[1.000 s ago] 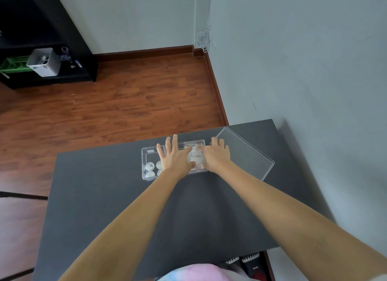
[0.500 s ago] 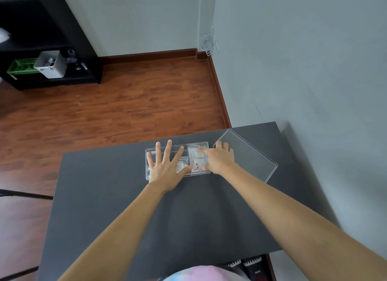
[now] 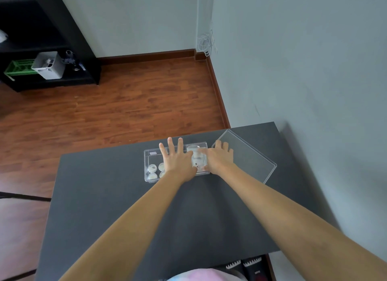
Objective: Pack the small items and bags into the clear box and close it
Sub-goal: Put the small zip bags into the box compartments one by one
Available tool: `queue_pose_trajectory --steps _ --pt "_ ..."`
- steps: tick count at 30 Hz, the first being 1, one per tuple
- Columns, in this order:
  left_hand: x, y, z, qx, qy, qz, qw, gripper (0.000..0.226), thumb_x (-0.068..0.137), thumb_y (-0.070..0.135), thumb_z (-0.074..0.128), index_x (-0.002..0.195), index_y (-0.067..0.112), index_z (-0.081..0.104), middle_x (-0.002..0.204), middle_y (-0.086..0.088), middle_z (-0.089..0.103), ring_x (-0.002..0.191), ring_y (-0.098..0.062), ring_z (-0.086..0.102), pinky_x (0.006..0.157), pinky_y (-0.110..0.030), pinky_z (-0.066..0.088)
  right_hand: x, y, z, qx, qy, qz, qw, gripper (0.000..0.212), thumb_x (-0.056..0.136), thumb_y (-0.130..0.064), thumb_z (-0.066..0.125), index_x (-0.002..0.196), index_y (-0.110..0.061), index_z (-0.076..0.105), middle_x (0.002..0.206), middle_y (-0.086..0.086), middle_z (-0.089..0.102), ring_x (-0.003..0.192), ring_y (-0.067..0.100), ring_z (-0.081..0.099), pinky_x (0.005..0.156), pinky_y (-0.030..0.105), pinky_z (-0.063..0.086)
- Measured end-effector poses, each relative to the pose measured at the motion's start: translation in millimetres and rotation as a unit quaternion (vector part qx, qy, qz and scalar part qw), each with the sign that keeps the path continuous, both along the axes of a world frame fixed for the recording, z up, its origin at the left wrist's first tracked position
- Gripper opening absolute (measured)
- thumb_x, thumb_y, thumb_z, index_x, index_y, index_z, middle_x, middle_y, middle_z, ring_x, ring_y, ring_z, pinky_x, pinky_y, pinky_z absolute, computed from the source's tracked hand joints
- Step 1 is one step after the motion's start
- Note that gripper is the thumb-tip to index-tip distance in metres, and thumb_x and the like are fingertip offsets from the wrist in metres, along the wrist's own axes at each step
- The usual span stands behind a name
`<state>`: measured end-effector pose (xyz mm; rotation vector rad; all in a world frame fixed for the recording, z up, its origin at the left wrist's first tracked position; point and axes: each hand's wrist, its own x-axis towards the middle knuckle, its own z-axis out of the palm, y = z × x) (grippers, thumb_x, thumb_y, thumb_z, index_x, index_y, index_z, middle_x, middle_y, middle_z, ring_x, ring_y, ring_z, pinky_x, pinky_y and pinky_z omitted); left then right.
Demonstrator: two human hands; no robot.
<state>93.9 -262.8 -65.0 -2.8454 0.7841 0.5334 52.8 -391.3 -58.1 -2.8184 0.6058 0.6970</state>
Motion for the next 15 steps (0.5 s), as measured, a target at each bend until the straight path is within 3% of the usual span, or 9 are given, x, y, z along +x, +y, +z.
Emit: queue_pose_trajectory --steps 5,8,15 --pt "2.5 -12.6 5.2 0.069 0.017 0.015 0.997 0.044 0.086 0.045 0.051 0.128 0.034 0.055 0.162 -0.013 0.002 0.146 -0.045 -0.011 0.11 -0.07 -0.004 4.5 1.4 -1.1 -0.02 0.024 0.009 0.999 0.062 0.082 -0.026 0.068 0.134 -0.047 0.042 0.146 0.014 0.028 0.136 0.039 0.021 0.108 0.049 0.029" --pt "3.3 -19.5 11.0 0.097 0.032 0.01 0.995 0.041 0.086 0.04 0.053 0.126 0.03 0.06 0.163 -0.012 -0.001 0.146 -0.045 -0.011 0.111 -0.07 -0.006 2.6 0.9 -0.2 -0.023 0.016 0.022 0.999 0.062 0.081 -0.026 0.069 0.132 -0.047 0.043 0.144 0.014 0.031 0.134 0.038 0.024 0.107 0.047 0.03" --pt "-5.2 -7.2 16.1 -0.061 0.009 0.013 0.998 0.041 0.086 0.037 0.056 0.127 0.036 0.058 0.162 -0.007 0.007 0.149 -0.036 -0.002 0.113 -0.065 -0.005 -11.8 -4.9 0.2 0.062 -0.085 0.009 0.994 0.044 0.086 -0.036 0.063 0.128 -0.045 0.053 0.142 0.011 0.037 0.134 0.032 0.028 0.108 0.044 0.031"
